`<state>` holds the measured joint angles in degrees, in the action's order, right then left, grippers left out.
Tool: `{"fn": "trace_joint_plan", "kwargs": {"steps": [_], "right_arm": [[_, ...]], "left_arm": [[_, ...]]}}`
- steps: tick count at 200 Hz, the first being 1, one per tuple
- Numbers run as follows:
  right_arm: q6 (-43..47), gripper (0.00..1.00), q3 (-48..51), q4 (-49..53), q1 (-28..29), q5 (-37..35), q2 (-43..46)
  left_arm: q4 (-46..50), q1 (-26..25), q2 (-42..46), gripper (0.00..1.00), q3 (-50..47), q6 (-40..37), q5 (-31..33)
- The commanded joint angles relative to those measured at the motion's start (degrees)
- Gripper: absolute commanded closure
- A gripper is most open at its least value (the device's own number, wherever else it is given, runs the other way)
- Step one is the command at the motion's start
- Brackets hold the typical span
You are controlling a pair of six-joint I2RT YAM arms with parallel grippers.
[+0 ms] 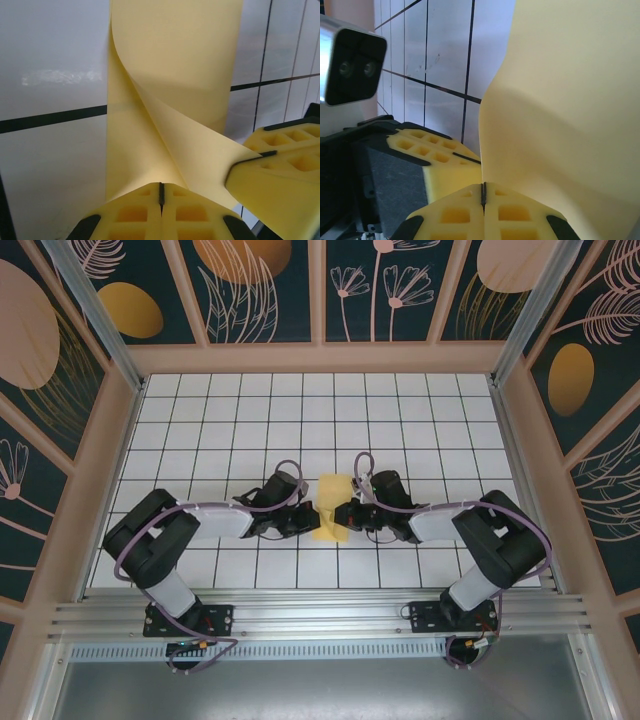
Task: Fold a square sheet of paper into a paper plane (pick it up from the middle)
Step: Fold the triangle a second time at the center of the table.
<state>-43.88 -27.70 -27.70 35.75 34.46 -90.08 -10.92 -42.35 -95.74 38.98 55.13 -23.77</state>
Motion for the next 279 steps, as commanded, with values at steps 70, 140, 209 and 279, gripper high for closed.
{"fn": "trace_joint_plan", "kwargs": {"steps": [70, 140, 209, 279], "right_arm": [[9.2, 1.00, -5.6, 8.4, -2.0, 0.3, -0.4], [18.4, 1.00, -8.4, 14.9, -3.6, 5.9, -1.2], [27.5, 1.00, -11.3, 26.0, -5.3, 6.1, 0.2], [28.8, 1.00, -13.4, 25.1, -7.2, 7.4, -3.5]], "left_arm": [[4.0, -0.4, -3.9, 0.99, 0.1, -2.0, 4.7], [4.5, -0.4, -3.0, 0.97, 1.0, -2.8, 5.1], [5.0, -0.4, -3.4, 0.95, 2.0, -3.5, 4.7], [5.1, -0.5, -3.3, 0.95, 2.3, -3.4, 4.5]]}}
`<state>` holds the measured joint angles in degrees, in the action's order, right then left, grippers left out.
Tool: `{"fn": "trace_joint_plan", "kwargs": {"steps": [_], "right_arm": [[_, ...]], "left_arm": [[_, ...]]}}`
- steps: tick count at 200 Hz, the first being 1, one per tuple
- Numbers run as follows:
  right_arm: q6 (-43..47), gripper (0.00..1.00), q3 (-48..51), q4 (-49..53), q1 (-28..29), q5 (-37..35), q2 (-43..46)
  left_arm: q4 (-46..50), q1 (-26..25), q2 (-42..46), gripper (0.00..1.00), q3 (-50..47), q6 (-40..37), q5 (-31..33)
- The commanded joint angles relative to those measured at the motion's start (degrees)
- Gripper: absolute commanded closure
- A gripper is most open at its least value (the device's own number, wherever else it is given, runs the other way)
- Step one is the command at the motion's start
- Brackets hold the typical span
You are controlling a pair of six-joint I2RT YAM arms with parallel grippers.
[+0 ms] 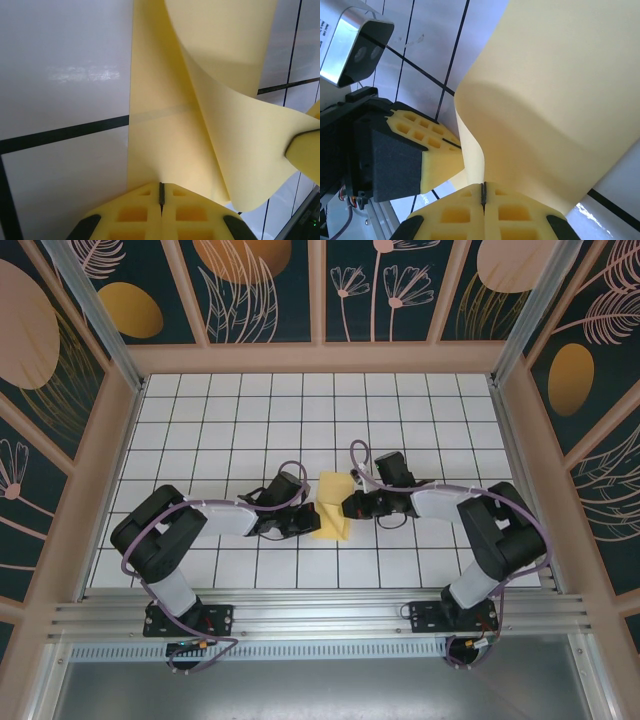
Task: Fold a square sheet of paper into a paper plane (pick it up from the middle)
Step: Fold the triangle a second time at the center of the table.
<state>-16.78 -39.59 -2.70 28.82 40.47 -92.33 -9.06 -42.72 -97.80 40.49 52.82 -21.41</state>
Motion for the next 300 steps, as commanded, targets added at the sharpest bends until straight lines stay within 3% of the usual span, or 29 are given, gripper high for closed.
{"fn": "trace_joint_plan", "kwargs": {"steps": [1, 300], "right_arm": [[1.7, 1.00, -1.5, 0.0, -0.3, 1.3, -1.3], [7.5, 1.00, -4.8, 3.3, -1.5, -4.8, -6.2]], "left_arm": [[3.2, 0.0, -1.3, 0.95, 0.8, -1.1, 2.1], [3.6, -0.1, -1.3, 0.95, 1.1, -1.3, 2.0]]}}
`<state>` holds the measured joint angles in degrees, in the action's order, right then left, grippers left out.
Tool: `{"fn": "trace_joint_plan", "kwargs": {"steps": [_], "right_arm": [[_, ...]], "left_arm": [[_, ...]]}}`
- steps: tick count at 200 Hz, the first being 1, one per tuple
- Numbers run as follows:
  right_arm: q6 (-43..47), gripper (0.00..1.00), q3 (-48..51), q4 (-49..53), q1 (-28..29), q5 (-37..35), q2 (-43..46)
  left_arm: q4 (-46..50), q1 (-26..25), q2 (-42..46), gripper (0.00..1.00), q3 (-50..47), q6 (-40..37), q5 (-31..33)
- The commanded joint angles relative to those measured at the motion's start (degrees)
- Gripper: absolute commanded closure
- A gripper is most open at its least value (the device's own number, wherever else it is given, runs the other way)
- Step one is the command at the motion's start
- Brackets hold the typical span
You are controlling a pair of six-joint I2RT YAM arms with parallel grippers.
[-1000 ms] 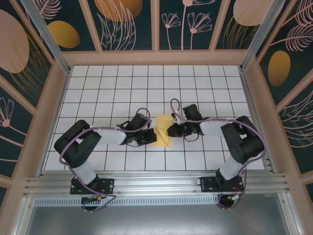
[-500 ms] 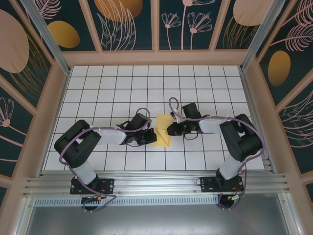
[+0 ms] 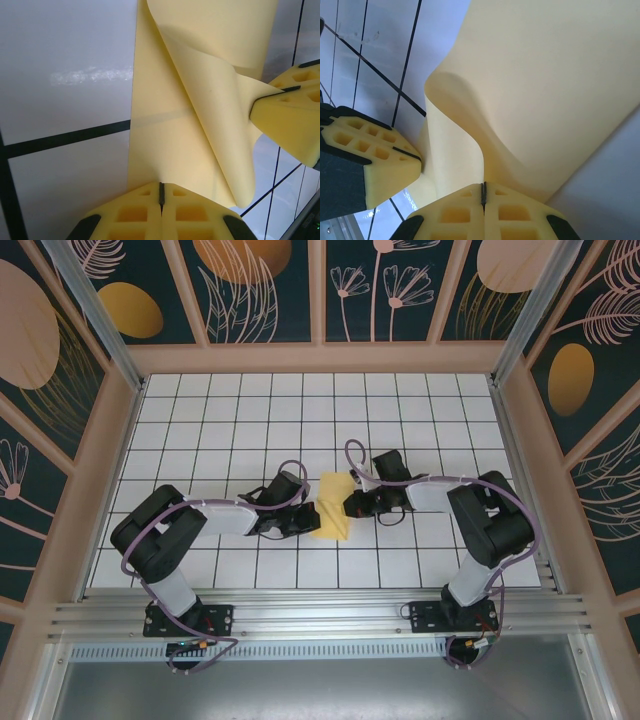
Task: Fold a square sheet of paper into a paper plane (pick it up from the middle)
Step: Fold the triangle a second time at the center of the table.
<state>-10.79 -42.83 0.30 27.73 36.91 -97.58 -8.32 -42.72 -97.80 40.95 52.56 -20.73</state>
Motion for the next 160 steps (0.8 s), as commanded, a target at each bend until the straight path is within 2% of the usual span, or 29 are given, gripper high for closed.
{"fn": "trace_joint_plan", "kwargs": {"steps": [1, 160], "right_arm": [[1.5, 1.00, -1.6, 0.3, -0.3, -1.2, -0.9], [1.2, 1.00, -1.4, 0.9, -0.3, -3.7, -2.5]], "left_arm": [[2.8, -0.1, -1.3, 0.95, 0.6, -1.1, 1.3], [2.9, -0.1, -1.3, 0.93, 1.1, -1.2, 1.1]]}}
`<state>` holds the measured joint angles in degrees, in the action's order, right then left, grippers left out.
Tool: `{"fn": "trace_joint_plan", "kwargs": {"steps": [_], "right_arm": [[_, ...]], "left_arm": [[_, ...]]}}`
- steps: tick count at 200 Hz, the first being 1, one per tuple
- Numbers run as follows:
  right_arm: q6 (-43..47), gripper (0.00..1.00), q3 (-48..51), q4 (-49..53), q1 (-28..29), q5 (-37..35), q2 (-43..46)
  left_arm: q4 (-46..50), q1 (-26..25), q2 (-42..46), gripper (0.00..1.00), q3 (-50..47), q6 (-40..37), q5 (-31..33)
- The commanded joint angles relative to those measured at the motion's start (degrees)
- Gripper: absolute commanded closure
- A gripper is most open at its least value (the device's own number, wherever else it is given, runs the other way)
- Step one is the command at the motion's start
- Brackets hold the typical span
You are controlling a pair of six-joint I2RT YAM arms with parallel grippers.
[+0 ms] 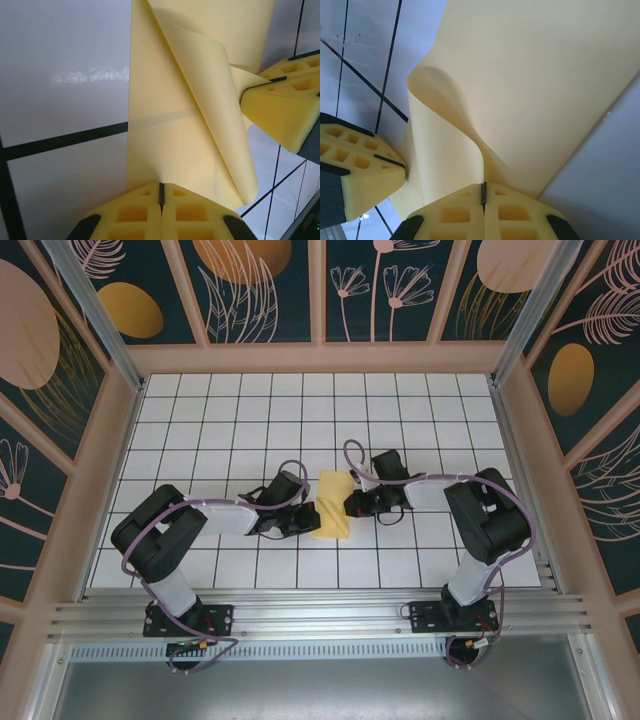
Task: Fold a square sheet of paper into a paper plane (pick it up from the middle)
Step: Fold the triangle a second time at the center of the table.
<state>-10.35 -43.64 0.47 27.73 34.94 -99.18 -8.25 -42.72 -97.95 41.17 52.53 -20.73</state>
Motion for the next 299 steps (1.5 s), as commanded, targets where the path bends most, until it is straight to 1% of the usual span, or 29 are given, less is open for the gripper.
{"fn": "trace_joint_plan", "kwargs": {"steps": [1, 25, 46, 50, 73, 98, 118, 148, 173, 208, 299], "right_arm": [[0.7, 1.00, -0.6, 0.6, -0.3, -1.7, -0.9], [0.4, 1.00, 0.0, 0.6, -0.1, -2.1, -0.9], [0.0, 1.00, 1.0, 0.2, 0.0, -2.9, -0.3], [-0.1, 1.00, 1.2, -0.1, 0.0, -2.9, 0.0], [-0.2, 1.00, 2.2, -0.5, 0.1, -3.2, 0.4], [-0.2, 1.00, 2.4, -0.6, 0.2, -3.3, 0.3], [-0.4, 1.00, 2.5, -0.9, 0.3, -3.5, 0.2], [-0.8, 1.00, 2.7, -1.5, 0.4, -3.6, -0.2], [-1.2, 1.00, 3.1, -2.1, 0.6, -3.5, -0.6], [-1.2, 1.00, 3.2, -2.2, 0.7, -3.5, -0.8], [-1.9, 1.00, 3.8, -2.6, 0.7, -4.2, -0.7]], "left_arm": [[2.8, -0.1, -1.2, 0.93, 0.9, -1.3, 1.1], [2.9, -0.1, -1.0, 0.93, 0.9, -1.2, 1.0], [3.3, -0.1, -0.6, 0.89, 1.0, -1.1, 1.3], [3.3, 0.0, 1.1, 0.89, 1.2, -1.0, 1.3], [3.4, 0.0, 3.5, 0.84, 2.0, -0.9, 1.4], [3.3, 0.0, 6.2, 0.80, 3.4, -0.7, 3.0], [3.0, -0.1, 7.2, 0.79, 5.0, -0.3, 4.0], [0.4, 0.0, 4.7, 0.80, 7.6, 1.8, 4.7], [-3.2, 0.1, 1.2, 0.80, 9.7, 3.9, 3.6], [-5.2, 0.1, -3.8, 0.81, 11.9, 4.8, 2.1], [-9.9, 0.0, -6.6, 0.81, 7.9, 5.8, -0.4]]}}
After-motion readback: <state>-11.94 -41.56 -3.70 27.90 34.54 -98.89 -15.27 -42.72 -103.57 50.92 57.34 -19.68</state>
